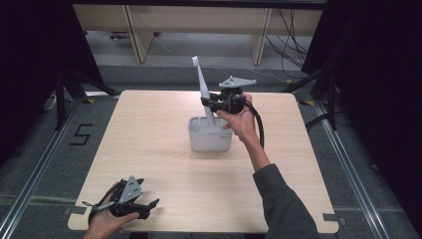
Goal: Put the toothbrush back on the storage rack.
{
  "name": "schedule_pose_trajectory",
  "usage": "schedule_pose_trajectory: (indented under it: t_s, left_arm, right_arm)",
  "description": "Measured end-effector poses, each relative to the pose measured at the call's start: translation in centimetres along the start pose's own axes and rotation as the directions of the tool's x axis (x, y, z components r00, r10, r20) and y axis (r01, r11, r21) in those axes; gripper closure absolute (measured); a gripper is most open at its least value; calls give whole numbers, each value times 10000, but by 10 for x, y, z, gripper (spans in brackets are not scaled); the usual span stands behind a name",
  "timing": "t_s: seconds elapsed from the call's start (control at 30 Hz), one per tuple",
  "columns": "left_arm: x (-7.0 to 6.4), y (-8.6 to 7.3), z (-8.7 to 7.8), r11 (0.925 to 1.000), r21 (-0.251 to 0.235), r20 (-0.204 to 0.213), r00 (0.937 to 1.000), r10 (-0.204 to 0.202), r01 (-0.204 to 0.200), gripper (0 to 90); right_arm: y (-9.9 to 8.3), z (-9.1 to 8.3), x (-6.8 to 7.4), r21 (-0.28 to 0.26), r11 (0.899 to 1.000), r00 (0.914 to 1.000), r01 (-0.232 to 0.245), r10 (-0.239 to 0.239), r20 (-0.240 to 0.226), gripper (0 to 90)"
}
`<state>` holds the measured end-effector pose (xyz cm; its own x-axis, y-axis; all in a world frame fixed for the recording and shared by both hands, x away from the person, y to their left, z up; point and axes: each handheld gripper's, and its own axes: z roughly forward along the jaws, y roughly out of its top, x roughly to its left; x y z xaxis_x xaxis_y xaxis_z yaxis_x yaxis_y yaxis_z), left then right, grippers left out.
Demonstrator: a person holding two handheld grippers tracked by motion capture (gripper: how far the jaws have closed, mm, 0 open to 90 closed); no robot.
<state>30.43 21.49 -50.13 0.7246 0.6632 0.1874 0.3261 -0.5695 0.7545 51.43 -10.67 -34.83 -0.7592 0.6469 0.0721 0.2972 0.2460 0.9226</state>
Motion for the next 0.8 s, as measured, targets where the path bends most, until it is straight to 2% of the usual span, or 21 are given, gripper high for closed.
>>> schedule_pose_trajectory:
  t_s: [0.2, 0.23, 0.27, 0.33, 0.37, 0.4, 0.5, 0.6, 0.63, 0.67, 0.7, 0.73, 0.77, 0.8]
  left_arm:
    - [0, 0, 0, 10000, 7, 37, 10000, -36, 36, 152]
    - [0, 0, 0, 10000, 10, 8, 10000, -40, 40, 152]
    - [0, 0, 0, 10000, 9, 18, 10000, 75, -75, 151]
    - [-1, -1, 0, 10000, 49, 31, 10000, -11, 11, 152]
    - [0, -1, -1, 9999, 103, 54, 9999, 94, -95, 151]
    - [-1, 0, 0, 10000, -35, 31, 10000, -79, 79, 151]
    - [-1, 0, 0, 10000, 57, 34, 10000, 76, -76, 152]
    - [-1, -1, 0, 10000, -7, 14, 10000, -44, 44, 151]
    - [0, 0, 0, 10000, -12, 80, 10000, -18, 19, 152]
    - [-1, 0, 0, 10000, -16, 48, 10000, -7, 7, 152]
    - [-1, 0, 0, 10000, 34, 28, 10000, 24, -24, 152]
    - [-1, -1, 0, 10000, 66, 32, 10000, 32, -32, 152]
    - [-1, -1, 0, 10000, 84, 42, 10000, 46, -47, 152]
    - [-1, -1, 0, 10000, 76, 38, 10000, 45, -45, 151]
  right_arm:
    - [-3, 7, 0, 37, 10000, 10000, -42, 42, 20, 667]
    - [-4, 8, -2, -24, 9998, 9996, 211, -211, 198, 668]
    - [-4, 9, -1, 49, 9999, 9999, 118, -118, 95, 668]
    - [-6, 11, -1, 110, 9999, 9999, 132, -133, 67, 668]
    - [-6, 12, -2, 82, 9997, 9996, 234, -235, 163, 668]
    - [-7, 13, -2, 24, 9997, 9997, 241, -241, 79, 668]
    - [-12, 16, -1, 238, 9996, 9998, 171, -174, 104, 667]
    - [-17, 19, -3, 185, 9996, 9994, 229, -234, 261, 667]
    - [-18, 20, -3, 286, 9994, 9998, 170, -173, 110, 667]
    - [-18, 21, -3, 292, 9992, 9993, 258, -266, 256, 667]
    - [-19, 22, -2, 394, 9992, 9999, 113, -118, 116, 667]
    - [-20, 23, -2, 305, 9992, 9993, 271, -278, 237, 667]
    - [-21, 23, -1, 364, 9993, 9998, 87, -95, 199, 667]
    - [-21, 24, -2, 321, 9992, 9997, 221, -224, 88, 667]
